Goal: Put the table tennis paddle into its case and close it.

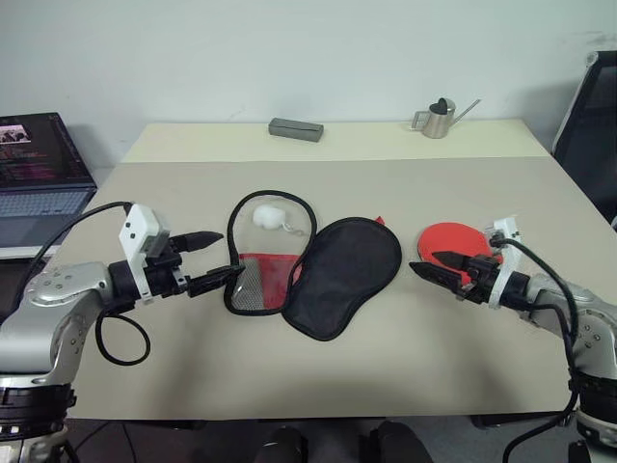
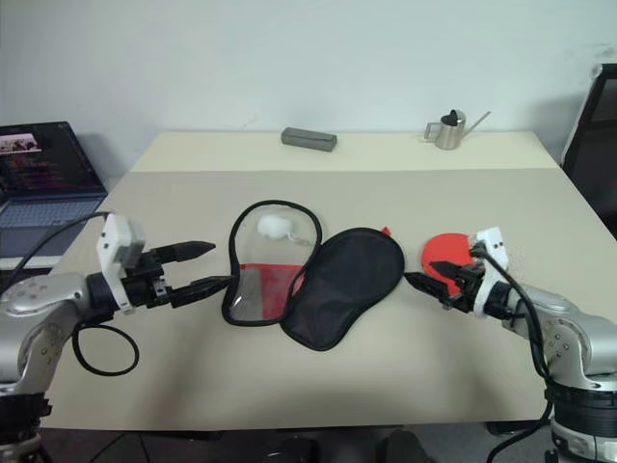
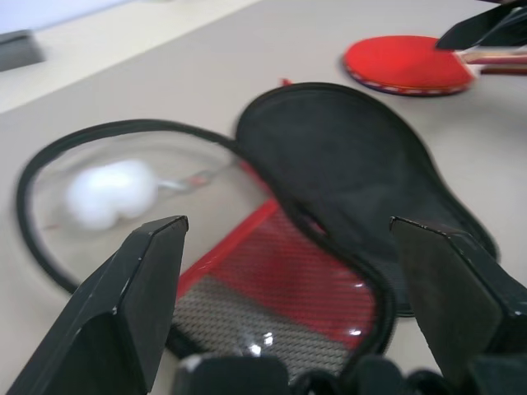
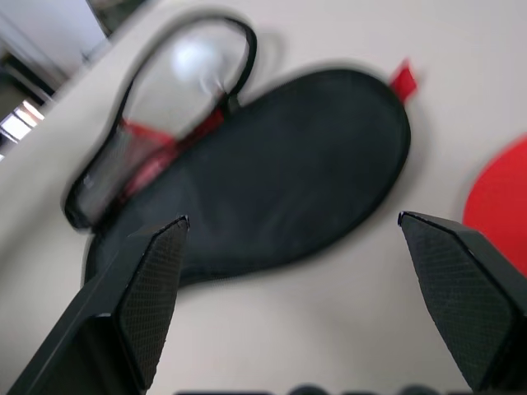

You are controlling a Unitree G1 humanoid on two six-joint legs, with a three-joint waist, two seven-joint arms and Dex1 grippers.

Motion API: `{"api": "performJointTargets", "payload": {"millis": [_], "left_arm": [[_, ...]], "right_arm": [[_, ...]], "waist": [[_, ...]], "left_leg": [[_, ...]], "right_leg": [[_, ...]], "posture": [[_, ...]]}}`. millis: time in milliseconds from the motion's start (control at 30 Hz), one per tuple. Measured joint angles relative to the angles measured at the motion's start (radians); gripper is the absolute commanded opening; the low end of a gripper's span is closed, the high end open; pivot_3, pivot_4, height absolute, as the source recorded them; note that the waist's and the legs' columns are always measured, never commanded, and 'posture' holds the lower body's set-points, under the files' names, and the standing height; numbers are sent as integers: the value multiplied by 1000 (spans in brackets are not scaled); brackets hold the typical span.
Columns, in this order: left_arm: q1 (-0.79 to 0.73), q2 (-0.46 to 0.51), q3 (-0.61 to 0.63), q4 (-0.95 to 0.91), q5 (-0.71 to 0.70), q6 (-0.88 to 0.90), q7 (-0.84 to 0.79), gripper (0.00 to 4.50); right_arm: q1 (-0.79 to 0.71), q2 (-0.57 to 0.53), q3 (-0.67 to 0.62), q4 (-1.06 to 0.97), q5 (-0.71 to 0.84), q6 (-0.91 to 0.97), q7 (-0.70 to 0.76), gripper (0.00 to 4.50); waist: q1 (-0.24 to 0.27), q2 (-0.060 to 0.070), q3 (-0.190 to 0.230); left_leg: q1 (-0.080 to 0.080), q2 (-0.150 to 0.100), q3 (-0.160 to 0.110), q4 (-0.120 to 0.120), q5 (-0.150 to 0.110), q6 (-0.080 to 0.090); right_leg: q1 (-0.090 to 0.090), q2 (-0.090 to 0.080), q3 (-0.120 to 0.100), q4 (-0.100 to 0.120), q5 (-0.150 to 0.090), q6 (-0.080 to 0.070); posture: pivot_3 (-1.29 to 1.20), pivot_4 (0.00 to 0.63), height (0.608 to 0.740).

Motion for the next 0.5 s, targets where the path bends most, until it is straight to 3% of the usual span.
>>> {"api": "performJointTargets", "payload": {"millis": [500], "left_arm": [[49,41,25,-42,-10,4,-46,4281]], "right_arm": [[-53,150,162,62,-98,62,-219,4461]], "waist": [[-3,-1,0]], "left_leg": [[0,0,1,0,0,0]], "right_leg": [[-2,1,1,1,0,0]], "posture": [[0,150,740]]}}
